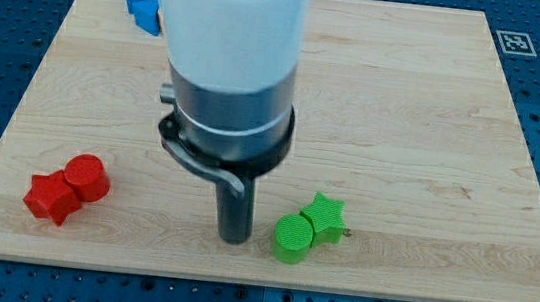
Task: Push the green circle slightly to the top
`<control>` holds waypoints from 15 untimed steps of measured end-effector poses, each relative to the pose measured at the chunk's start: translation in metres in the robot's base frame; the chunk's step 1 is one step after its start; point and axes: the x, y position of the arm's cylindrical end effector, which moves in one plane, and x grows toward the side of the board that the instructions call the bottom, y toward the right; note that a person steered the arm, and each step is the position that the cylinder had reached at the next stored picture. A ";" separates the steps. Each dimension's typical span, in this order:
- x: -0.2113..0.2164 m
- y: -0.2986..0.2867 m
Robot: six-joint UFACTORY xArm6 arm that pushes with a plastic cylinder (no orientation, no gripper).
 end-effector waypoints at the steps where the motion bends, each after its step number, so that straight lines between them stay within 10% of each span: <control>1: 0.024 0.003; 15: -0.005 0.056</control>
